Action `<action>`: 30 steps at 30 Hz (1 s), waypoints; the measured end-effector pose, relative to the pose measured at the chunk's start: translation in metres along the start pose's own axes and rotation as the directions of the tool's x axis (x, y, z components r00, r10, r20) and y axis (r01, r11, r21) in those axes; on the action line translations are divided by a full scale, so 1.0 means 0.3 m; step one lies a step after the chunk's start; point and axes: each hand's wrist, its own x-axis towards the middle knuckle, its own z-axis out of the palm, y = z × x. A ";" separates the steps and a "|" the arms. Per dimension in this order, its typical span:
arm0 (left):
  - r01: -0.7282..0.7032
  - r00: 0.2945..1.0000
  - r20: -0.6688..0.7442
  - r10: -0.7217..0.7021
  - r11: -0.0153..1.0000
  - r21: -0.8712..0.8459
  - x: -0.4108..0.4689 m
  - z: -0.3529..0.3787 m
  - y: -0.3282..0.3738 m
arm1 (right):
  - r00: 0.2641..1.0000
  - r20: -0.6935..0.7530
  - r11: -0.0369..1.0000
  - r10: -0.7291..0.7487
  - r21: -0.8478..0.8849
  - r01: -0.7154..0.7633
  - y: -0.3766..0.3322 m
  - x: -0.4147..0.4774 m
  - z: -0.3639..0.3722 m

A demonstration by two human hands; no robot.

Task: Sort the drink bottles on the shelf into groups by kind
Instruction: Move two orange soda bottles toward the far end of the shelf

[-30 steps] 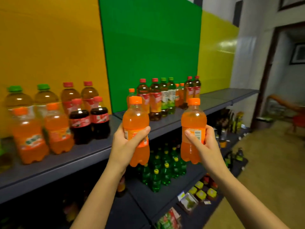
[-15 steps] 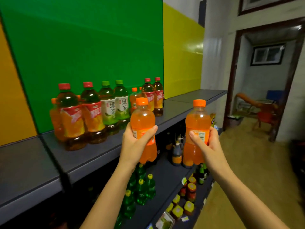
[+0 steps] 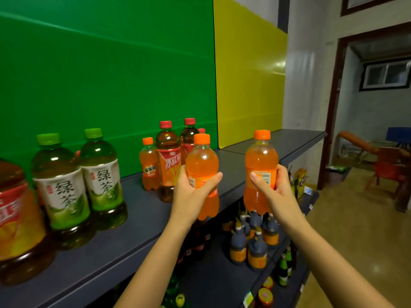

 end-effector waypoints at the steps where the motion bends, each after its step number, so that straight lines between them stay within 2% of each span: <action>1: -0.004 1.000 -0.008 0.004 1.000 0.006 0.029 0.027 -0.017 | 1.000 0.010 1.000 0.000 0.008 0.000 0.031 0.044 -0.008; 6: -0.025 0.996 -0.080 0.029 0.998 0.052 0.165 0.156 -0.116 | 0.997 0.079 0.998 -0.008 0.058 0.004 0.166 0.255 -0.038; 11: -0.046 0.980 -0.186 0.070 0.991 0.129 0.307 0.290 -0.194 | 0.973 0.230 0.994 -0.026 0.108 0.002 0.286 0.482 -0.070; 18: 0.027 0.928 -0.365 0.071 0.966 0.257 0.523 0.446 -0.322 | 0.908 0.416 0.994 -0.048 0.111 0.002 0.430 0.783 -0.110; 30: 0.127 0.884 -0.466 0.022 0.950 0.285 0.719 0.515 -0.533 | 0.853 0.522 0.983 0.017 0.148 -0.110 0.671 1.027 -0.004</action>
